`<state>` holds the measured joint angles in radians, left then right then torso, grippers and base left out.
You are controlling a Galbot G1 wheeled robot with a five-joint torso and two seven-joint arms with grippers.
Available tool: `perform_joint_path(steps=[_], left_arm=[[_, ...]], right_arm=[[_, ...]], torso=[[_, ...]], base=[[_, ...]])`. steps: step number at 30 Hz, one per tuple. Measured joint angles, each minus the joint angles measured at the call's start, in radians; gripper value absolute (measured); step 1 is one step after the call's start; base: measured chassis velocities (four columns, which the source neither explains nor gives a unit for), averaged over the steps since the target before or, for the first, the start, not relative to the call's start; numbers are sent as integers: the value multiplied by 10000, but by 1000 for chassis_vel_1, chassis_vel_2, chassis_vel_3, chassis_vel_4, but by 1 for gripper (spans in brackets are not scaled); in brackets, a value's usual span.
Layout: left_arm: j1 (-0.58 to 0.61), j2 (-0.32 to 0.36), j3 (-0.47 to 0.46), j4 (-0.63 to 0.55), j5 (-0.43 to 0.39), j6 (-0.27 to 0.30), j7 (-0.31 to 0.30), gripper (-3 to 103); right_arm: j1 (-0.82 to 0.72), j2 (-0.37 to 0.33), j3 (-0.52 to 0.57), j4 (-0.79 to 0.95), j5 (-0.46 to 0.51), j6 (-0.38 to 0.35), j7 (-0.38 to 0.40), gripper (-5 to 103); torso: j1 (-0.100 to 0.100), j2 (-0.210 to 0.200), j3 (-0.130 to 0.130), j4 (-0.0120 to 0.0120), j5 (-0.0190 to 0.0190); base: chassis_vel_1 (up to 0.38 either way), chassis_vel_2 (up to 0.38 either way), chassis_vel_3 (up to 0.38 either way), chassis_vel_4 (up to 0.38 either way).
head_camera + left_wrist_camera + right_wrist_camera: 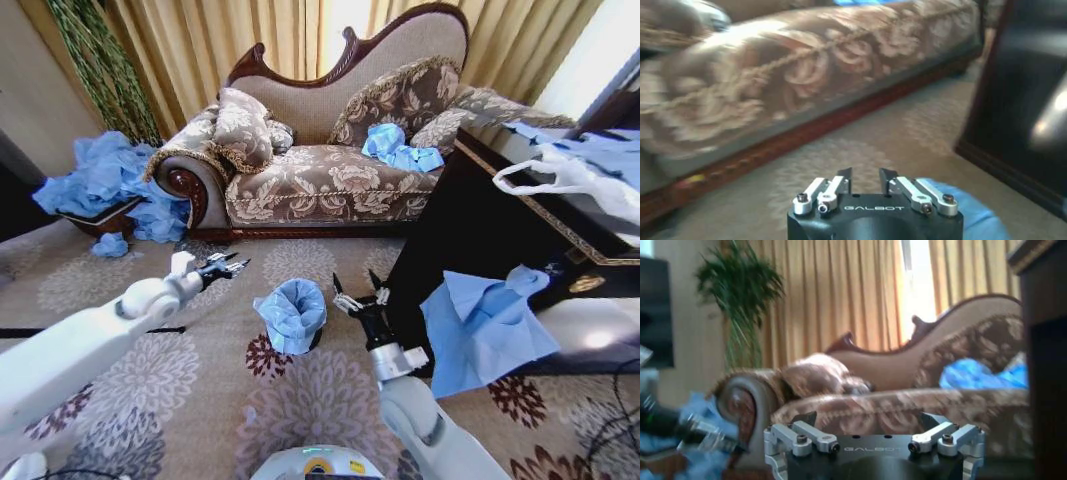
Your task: Place a garbage bag over the trash bin.
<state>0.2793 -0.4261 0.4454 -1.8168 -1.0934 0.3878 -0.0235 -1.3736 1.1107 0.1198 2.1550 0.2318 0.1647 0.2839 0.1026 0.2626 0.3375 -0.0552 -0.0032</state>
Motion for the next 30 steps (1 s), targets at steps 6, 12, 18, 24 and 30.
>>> perform_joint_path(steps=[6, 12, 18, 24, 30], left_arm=[[-1552, -1481, 1663, 691, -193, 722, -309, 12], [-1839, -2414, 2344, 977, -582, 1906, -518, 0], [-2112, -3130, 2874, 1451, -915, 2914, -907, 0], [-1757, -4360, 2775, 3074, -879, 3416, -1513, 0], [-1202, -5065, 2393, 4335, -416, 3412, -1454, 0]], right_arm=[[-1001, -60, 1374, -110, 389, 128, -1190, 100], [-2266, -369, 3924, -412, 2655, 77, -5438, 100], [-3230, -348, 5207, -716, 4094, -294, -8134, 100], [-3838, 135, 5370, -881, 3956, 87, -8091, 100], [-4278, 262, 5495, -993, 3909, 300, -7935, 100]], torso=[[1, 0, 0, -10, -1], [0, 0, 0, 7, 0], [0, 0, -1, -1, 1], [0, 0, 0, 1, -1], [0, 0, 0, -1, -4]], base=[[0, 0, 0, 0], [0, 0, 0, 0], [0, 0, 0, 0], [0, 0, 0, 0], [0, 0, 0, 0]])
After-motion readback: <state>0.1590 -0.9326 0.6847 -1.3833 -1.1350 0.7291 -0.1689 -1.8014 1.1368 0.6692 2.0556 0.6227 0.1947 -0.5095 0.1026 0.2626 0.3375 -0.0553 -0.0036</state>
